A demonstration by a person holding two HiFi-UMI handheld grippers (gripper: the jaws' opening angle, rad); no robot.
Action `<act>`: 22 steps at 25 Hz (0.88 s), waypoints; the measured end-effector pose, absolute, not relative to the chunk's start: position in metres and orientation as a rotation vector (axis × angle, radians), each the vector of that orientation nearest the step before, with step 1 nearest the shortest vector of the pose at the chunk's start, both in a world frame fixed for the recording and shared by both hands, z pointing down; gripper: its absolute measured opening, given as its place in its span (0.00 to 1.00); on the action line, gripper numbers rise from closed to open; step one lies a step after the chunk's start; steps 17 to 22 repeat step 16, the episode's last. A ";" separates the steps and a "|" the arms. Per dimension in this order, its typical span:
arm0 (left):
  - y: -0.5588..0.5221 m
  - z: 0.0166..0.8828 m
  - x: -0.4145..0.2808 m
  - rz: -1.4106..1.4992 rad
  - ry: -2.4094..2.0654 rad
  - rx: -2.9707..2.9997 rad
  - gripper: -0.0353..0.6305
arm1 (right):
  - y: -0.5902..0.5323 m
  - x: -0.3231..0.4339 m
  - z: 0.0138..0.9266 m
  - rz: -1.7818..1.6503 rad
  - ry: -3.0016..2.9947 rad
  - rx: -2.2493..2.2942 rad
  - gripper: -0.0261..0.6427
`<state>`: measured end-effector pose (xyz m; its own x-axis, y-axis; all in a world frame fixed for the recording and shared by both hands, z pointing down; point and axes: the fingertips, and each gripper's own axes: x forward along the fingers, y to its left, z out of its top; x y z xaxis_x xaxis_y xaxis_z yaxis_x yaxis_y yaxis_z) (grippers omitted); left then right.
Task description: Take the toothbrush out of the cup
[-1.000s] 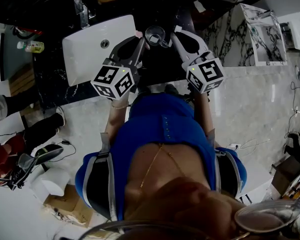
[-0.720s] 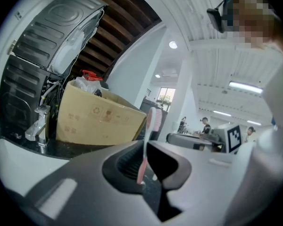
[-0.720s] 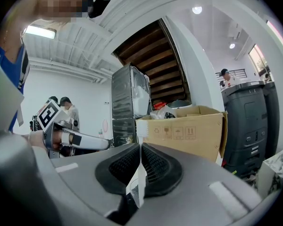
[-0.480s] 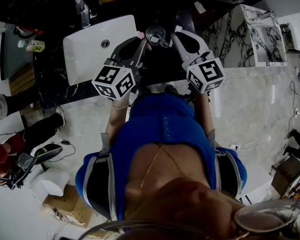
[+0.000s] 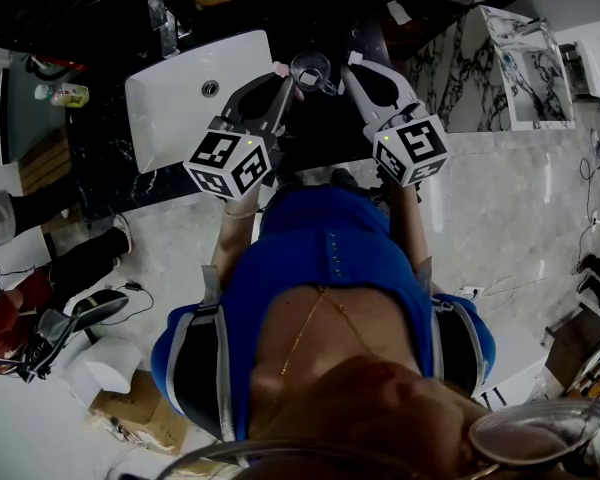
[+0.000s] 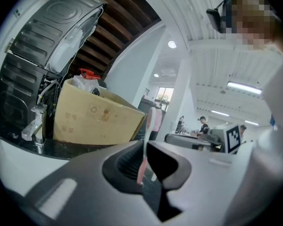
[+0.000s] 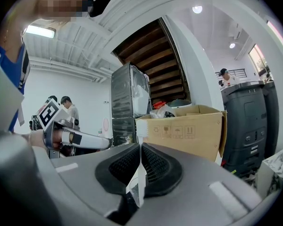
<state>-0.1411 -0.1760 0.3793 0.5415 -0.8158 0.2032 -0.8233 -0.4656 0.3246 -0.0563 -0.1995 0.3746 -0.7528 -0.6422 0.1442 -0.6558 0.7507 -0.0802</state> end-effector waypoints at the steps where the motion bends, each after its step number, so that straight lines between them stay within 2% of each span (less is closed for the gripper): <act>1: -0.176 0.379 -0.141 0.027 -1.341 2.400 0.09 | -0.200 -0.057 0.374 0.190 -2.838 1.054 0.06; 22: -0.180 0.381 -0.143 0.027 -1.336 2.397 0.09 | -0.204 -0.059 0.374 0.182 -2.831 1.050 0.06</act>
